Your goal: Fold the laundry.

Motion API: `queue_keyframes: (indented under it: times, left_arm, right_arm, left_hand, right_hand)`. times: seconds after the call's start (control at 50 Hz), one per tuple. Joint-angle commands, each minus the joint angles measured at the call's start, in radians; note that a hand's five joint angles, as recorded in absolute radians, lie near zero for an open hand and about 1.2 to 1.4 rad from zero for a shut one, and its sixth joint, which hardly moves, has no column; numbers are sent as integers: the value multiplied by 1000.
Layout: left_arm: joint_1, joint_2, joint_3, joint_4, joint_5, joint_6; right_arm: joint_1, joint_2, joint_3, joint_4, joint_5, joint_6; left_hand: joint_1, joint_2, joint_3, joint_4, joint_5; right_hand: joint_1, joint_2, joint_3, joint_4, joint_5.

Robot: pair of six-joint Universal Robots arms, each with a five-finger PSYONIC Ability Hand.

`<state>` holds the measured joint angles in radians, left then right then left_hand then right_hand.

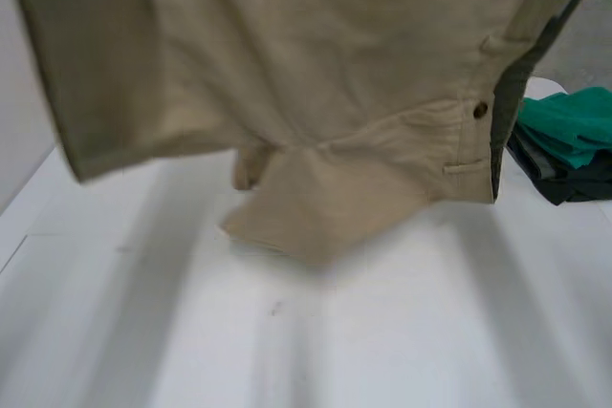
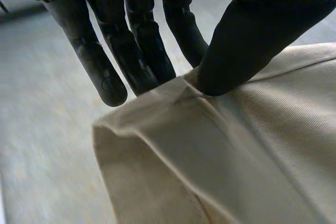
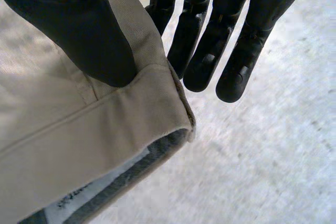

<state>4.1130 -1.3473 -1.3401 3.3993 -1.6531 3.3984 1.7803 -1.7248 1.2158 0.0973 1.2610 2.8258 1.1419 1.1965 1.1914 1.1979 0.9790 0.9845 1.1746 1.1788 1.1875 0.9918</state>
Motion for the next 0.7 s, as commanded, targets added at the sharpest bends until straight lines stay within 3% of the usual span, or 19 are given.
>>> queue_keyframes:
  times: [0.02, 0.12, 0.24, 0.36, 0.54, 0.62, 0.64, 0.66, 0.68, 0.7]
  left_arm:
    - [4, -41, 70, 35, -2, 4]
    - [13, -145, 105, 37, 1, 16]
    - [82, -336, 156, 43, 12, 48]
    - [99, -581, 251, 54, 18, 61]
    - [101, -927, 498, 107, 29, 105]
    - [101, -1018, 610, 107, 24, 125]
    - [101, -1035, 637, 107, 19, 125]
    - [101, -1038, 645, 107, 18, 125]
    - [101, -1038, 645, 107, 18, 125]
    - [101, -1038, 644, 107, 18, 125]
  right_arm:
    - [-12, -18, 5, -39, -5, 89]
    - [-2, 8, 19, -39, -2, 100]
    - [13, 227, 19, -62, 8, 93]
    - [77, 410, -31, -139, 52, 84]
    - [94, 711, -79, -453, 182, 31]
    - [94, 783, -93, -611, 248, -15]
    - [94, 794, -99, -632, 250, -19]
    - [94, 803, -105, -646, 253, -20]
    - [97, 820, -119, -656, 247, -23]
    - [100, 827, -125, -650, 242, -28]
  left_hand:
    - [254, 200, 205, 198, 243]
    - [254, 200, 205, 198, 243]
    - [254, 200, 205, 198, 243]
    - [254, 200, 205, 198, 243]
    - [254, 200, 205, 198, 243]
    - [-193, -248, -242, -249, -205]
    - [-505, -560, -555, -561, -517]
    - [-706, -761, -756, -762, -718]
    - [-883, -937, -932, -939, -894]
    - [-967, -1022, -1017, -1023, -979]
  right_hand:
    - [412, 222, 217, 209, 230]
    - [412, 222, 217, 209, 230]
    - [412, 222, 217, 209, 230]
    - [412, 222, 217, 209, 230]
    - [412, 222, 217, 209, 230]
    - [412, 222, 217, 209, 230]
    - [412, 222, 217, 209, 230]
    - [122, -68, -72, -81, -60]
    - [-810, -1000, -1004, -1013, -992]
    - [-810, -1000, -1004, -1013, -992]
